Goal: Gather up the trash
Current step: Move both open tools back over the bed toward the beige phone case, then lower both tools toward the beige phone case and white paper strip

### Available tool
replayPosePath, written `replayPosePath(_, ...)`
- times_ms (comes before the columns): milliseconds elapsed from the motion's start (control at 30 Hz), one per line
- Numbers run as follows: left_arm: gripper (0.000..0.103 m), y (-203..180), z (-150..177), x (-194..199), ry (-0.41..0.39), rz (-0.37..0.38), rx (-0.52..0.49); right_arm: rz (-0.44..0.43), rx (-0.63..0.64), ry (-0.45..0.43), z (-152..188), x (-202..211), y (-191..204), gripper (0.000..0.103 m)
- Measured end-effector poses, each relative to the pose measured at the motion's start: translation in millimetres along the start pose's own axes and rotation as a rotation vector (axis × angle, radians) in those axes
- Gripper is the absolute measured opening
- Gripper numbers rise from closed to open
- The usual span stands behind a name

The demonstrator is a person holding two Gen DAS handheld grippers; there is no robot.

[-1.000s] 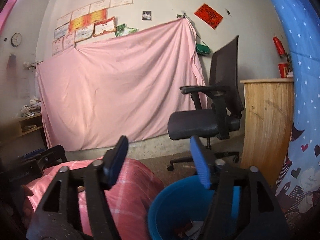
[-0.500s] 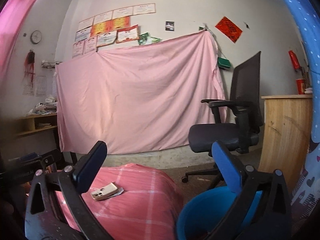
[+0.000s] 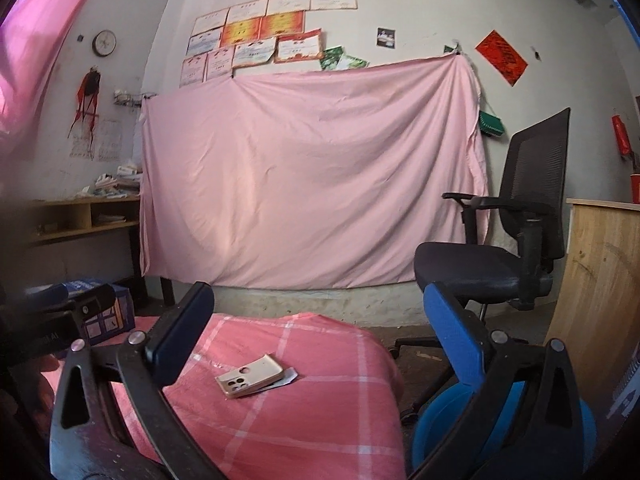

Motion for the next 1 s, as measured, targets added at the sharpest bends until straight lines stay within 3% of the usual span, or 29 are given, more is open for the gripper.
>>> replayPosePath(400, 0.101, 17.5, 14.4, -13.0, 0.056, -0.024, 0.029, -0.004, 0.058, 0.126, 25.3, -30.3, 12.1, 0.103)
replayPosePath(667, 0.101, 14.2, 13.4, -27.7, 0.123, 0.026, 0.034, 0.006, 0.056, 0.177, 29.9, -41.9, 10.3, 0.103)
replayPosePath(833, 0.1, 1.0, 14.0, -41.6, 0.185, 0.069, 0.001, 0.022, 0.047, 0.274, 36.4, -58.8, 0.2, 0.103)
replayPosePath(933, 0.09, -7.1, 17.2, -51.9, 0.232, 0.108, -0.019, 0.027, 0.038, 0.346, 43.5, -70.4, -7.5, 0.103)
replayPosePath(1000, 0.078, -13.0, 19.8, -58.4, 0.269, 0.138, -0.034, 0.023, 0.034, 0.389, 47.2, -76.9, -10.1, 0.094)
Point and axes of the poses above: each gripper's, at about its wrist camera, not at the fingertips, and x roughly against the way its jaws point, y to its left, z to its underside, the point moved 3 cm from there along -x, roughly the way its jaws point, and after that the axes turned 9 degrees about -x, right-handed, at the moved point
